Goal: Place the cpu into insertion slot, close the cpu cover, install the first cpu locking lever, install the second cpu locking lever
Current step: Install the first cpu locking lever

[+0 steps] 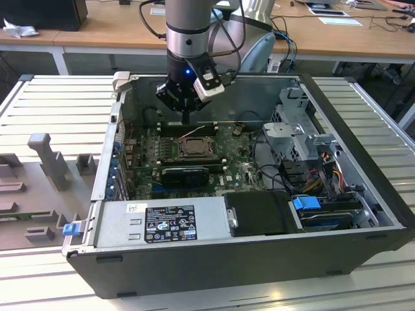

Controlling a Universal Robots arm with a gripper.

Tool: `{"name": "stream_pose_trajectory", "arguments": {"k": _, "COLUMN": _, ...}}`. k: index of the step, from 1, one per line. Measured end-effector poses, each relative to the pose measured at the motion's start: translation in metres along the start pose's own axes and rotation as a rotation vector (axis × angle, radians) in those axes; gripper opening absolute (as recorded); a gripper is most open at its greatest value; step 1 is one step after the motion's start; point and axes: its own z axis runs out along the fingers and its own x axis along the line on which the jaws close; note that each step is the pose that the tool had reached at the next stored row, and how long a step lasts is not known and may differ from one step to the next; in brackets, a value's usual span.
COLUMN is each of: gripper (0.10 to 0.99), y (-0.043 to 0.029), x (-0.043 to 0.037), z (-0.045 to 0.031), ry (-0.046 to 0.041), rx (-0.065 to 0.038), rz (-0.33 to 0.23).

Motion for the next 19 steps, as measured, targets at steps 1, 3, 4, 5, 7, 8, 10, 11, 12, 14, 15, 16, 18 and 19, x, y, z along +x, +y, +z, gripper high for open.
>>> {"name": "stream_pose_trajectory", "arguments": {"k": 1, "gripper": 0.106, "y": 0.0000, "x": -0.0005, "z": 0.0002, "ry": 0.0002, "rx": -0.014, "rz": 0.000}}
{"name": "stream_pose_trajectory", "arguments": {"k": 3, "gripper": 0.106, "y": 0.0000, "x": -0.0013, "z": 0.0017, "ry": 0.0006, "rx": -0.039, "rz": 0.000}}
{"name": "stream_pose_trajectory", "arguments": {"k": 4, "gripper": 0.106, "y": -0.0002, "x": -0.0021, "z": 0.0039, "ry": 0.0009, "rx": -0.039, "rz": -0.001}}
{"name": "stream_pose_trajectory", "arguments": {"k": 5, "gripper": 0.106, "y": -0.0002, "x": -0.0027, "z": 0.0056, "ry": 0.0014, "rx": -0.038, "rz": -0.006}}
{"name": "stream_pose_trajectory", "arguments": {"k": 7, "gripper": 0.106, "y": 0.0001, "x": -0.0034, "z": 0.0092, "ry": 0.0035, "rx": -0.038, "rz": -0.031}}
{"name": "stream_pose_trajectory", "arguments": {"k": 8, "gripper": 0.106, "y": 0.0002, "x": -0.0038, "z": 0.0099, "ry": 0.0042, "rx": -0.038, "rz": -0.040}}
{"name": "stream_pose_trajectory", "arguments": {"k": 10, "gripper": 0.106, "y": 0.0002, "x": -0.0068, "z": 0.0115, "ry": 0.0048, "rx": -0.038, "rz": -0.044}}
{"name": "stream_pose_trajectory", "arguments": {"k": 11, "gripper": 0.106, "y": 0.0001, "x": -0.0100, "z": 0.0128, "ry": 0.0048, "rx": -0.038, "rz": -0.044}}
{"name": "stream_pose_trajectory", "arguments": {"k": 12, "gripper": 0.106, "y": 0.0001, "x": -0.0117, "z": 0.0139, "ry": 0.0046, "rx": -0.038, "rz": -0.044}}
{"name": "stream_pose_trajectory", "arguments": {"k": 14, "gripper": 0.106, "y": 0.0000, "x": -0.0144, "z": 0.0165, "ry": 0.0047, "rx": -0.038, "rz": -0.045}}
{"name": "stream_pose_trajectory", "arguments": {"k": 15, "gripper": 0.106, "y": -0.0001, "x": -0.0156, "z": 0.0181, "ry": 0.0047, "rx": -0.038, "rz": -0.044}}
{"name": "stream_pose_trajectory", "arguments": {"k": 16, "gripper": 0.106, "y": -0.0002, "x": -0.0166, "z": 0.0196, "ry": 0.0048, "rx": -0.038, "rz": -0.044}}
{"name": "stream_pose_trajectory", "arguments": {"k": 18, "gripper": 0.106, "y": -0.0003, "x": -0.0183, "z": 0.0222, "ry": 0.0047, "rx": -0.038, "rz": -0.044}}
{"name": "stream_pose_trajectory", "arguments": {"k": 19, "gripper": 0.106, "y": -0.0003, "x": -0.0191, "z": 0.0233, "ry": 0.0048, "rx": -0.038, "rz": -0.044}}
